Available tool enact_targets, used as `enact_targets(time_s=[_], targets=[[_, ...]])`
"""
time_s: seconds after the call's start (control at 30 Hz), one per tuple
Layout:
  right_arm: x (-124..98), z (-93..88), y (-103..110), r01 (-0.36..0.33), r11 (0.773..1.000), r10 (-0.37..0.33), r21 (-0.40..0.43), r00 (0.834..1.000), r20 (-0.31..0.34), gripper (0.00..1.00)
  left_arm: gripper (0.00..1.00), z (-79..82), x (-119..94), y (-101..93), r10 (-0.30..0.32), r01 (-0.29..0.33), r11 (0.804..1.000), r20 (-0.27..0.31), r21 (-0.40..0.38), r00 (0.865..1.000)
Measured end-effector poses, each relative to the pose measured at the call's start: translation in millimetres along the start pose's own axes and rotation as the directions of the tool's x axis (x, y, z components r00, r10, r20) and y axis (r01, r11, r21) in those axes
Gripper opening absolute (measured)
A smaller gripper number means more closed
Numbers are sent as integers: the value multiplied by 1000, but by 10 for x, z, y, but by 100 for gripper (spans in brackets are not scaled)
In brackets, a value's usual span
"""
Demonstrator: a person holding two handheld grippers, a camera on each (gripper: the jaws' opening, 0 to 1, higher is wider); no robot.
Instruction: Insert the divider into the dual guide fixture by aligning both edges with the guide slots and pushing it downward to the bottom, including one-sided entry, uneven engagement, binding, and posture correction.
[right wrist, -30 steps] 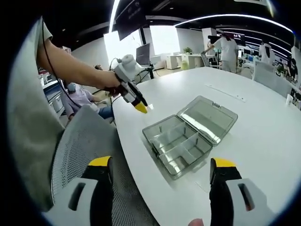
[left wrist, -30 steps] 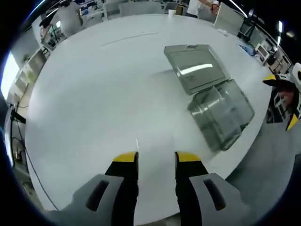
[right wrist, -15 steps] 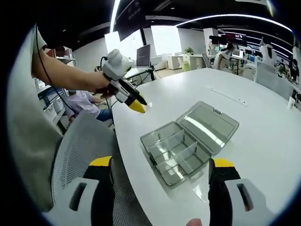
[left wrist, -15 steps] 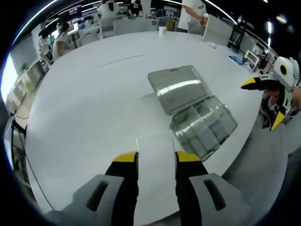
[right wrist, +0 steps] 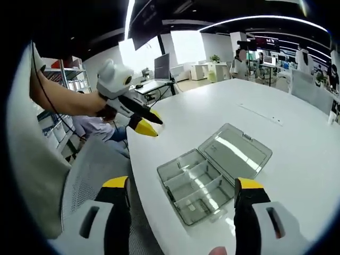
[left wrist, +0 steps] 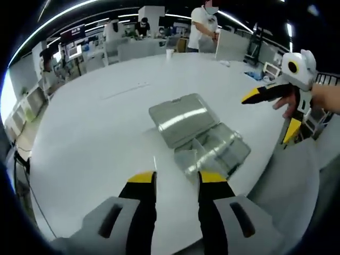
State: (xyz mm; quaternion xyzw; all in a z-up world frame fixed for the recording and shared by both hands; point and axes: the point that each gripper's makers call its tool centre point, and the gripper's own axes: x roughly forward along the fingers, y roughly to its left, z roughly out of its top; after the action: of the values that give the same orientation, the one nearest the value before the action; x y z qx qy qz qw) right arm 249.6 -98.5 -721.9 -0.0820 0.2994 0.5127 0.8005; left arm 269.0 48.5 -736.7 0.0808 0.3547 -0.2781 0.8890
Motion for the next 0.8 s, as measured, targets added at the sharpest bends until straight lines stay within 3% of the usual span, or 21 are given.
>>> enact_targets(time_s=[0.4, 0.8], targets=[[156, 232, -9, -30, 1000, 30, 2, 1000, 0, 73, 28, 132, -13, -248, -31, 29, 999, 71, 37, 997], [330, 492, 143, -87, 996, 87, 5, 996, -13, 62, 28, 278, -24, -450, -49, 35, 993, 125, 113, 991]])
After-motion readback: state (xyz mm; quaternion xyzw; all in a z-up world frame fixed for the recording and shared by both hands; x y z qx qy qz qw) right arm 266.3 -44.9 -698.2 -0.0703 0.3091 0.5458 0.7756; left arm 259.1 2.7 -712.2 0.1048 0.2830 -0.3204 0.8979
